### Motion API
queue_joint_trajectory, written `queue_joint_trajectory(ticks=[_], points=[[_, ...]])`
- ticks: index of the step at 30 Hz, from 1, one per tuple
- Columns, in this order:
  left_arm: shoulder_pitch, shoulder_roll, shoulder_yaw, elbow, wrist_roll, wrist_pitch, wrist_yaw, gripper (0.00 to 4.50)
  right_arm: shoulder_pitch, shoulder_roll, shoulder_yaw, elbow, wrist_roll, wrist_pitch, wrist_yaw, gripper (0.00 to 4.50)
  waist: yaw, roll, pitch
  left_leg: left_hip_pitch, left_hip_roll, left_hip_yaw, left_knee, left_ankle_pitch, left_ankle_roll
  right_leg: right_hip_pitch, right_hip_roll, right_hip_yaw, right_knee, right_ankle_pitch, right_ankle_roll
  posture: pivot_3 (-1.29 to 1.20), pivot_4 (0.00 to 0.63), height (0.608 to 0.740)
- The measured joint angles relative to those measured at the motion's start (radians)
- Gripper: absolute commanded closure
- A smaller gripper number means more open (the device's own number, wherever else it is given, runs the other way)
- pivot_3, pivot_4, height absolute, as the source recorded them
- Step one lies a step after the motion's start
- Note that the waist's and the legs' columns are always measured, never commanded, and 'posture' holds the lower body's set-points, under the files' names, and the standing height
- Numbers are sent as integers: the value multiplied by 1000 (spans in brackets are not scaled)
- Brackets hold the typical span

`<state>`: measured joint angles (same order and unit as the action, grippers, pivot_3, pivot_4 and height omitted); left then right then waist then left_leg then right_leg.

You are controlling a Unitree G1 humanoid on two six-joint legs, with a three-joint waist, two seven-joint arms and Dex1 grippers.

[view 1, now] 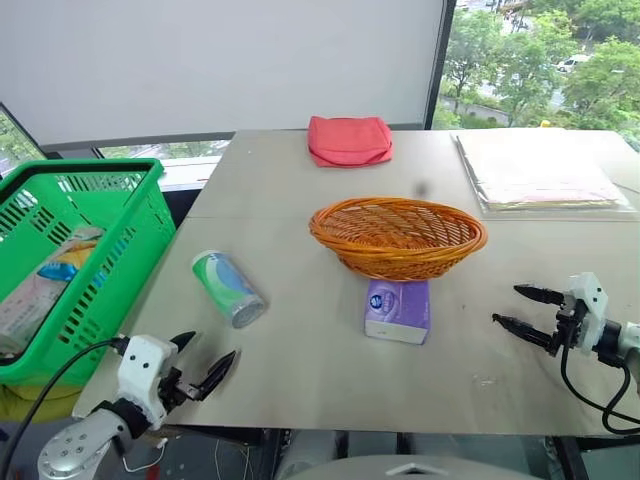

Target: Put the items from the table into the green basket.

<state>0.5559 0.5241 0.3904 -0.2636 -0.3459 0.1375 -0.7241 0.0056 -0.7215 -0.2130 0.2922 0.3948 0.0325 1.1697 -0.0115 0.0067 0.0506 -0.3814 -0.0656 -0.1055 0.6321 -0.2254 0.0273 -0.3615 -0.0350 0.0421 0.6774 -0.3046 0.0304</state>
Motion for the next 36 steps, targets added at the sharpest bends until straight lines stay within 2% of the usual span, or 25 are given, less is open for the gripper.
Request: queue_joint_trajectory(ticks=[18,25,26,27,28,30,32,36], points=[[35,-26,12,-46,-44,16,11,30,-18,4,2,-2,2,1,0,0,3,0,0,0,0,0,0,0,0,0,0,0,0,0,0,-16,10,740],[63,-111,54,-282,-219,168,142,30,-32,-20,-8,-71,58,58,25,0,3,-1,1,-1,0,0,0,0,0,0,0,0,0,0,0,-37,15,740],[47,-136,78,-339,-279,221,217,30,-35,-47,-34,-124,109,119,35,0,3,-1,2,-1,0,0,0,0,0,0,0,0,0,-1,1,-43,16,740],[46,-137,79,-342,-282,223,222,30,-35,-49,-35,-128,113,122,35,0,3,-1,2,-1,0,0,1,0,0,0,0,0,0,-1,2,-44,17,740],[-1,-163,104,-388,-335,304,352,30,-65,-94,-60,-188,185,214,45,0,3,0,3,0,1,0,1,0,0,1,0,0,1,-2,4,-48,16,740],[-86,-181,109,-419,-365,393,496,30,-139,-123,-79,-265,267,304,45,0,0,1,6,0,1,0,2,0,0,1,0,0,2,0,8,-49,15,740],[-196,-202,78,-452,-367,508,665,30,-246,-140,-88,-370,373,403,32,0,0,0,6,1,2,0,3,0,0,3,1,-2,2,0,9,-50,11,740],[-357,-261,27,-434,-364,699,902,30,-364,-133,-33,-473,433,489,14,0,2,-9,1,-1,2,-1,3,2,4,2,2,-5,1,3,4,-50,3,740]])
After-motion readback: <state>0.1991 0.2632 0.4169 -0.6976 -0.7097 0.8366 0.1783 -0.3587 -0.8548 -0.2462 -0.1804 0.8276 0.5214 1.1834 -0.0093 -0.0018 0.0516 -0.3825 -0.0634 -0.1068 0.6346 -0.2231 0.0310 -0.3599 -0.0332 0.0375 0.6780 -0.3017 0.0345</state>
